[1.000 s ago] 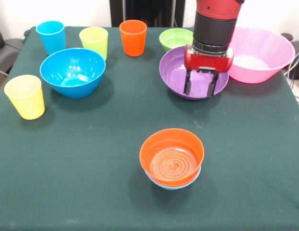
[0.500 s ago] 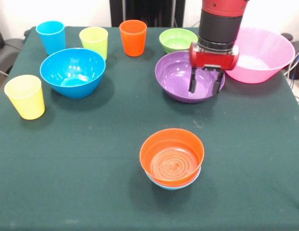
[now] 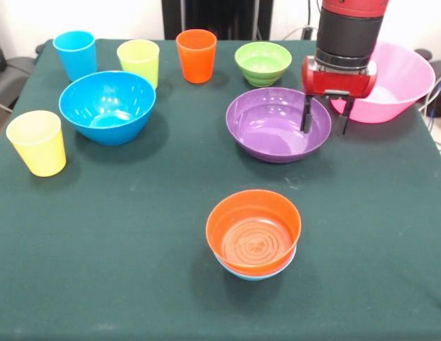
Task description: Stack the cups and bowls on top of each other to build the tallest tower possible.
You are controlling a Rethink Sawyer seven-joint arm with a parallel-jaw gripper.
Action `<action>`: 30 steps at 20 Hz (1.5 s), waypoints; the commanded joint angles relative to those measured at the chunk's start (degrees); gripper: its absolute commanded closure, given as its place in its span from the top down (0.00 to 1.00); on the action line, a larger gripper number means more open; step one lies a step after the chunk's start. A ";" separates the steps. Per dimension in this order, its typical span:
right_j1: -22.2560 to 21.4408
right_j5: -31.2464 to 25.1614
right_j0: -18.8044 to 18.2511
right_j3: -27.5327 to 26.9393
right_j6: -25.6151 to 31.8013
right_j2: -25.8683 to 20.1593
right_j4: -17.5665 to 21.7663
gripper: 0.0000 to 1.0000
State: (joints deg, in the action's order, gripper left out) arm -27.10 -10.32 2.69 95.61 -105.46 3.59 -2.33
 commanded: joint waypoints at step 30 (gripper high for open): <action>11.36 5.81 -0.72 -3.93 -8.39 -2.46 -0.96 1.00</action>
State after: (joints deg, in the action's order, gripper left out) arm -20.74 -6.49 2.25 94.95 -105.55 4.13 -2.56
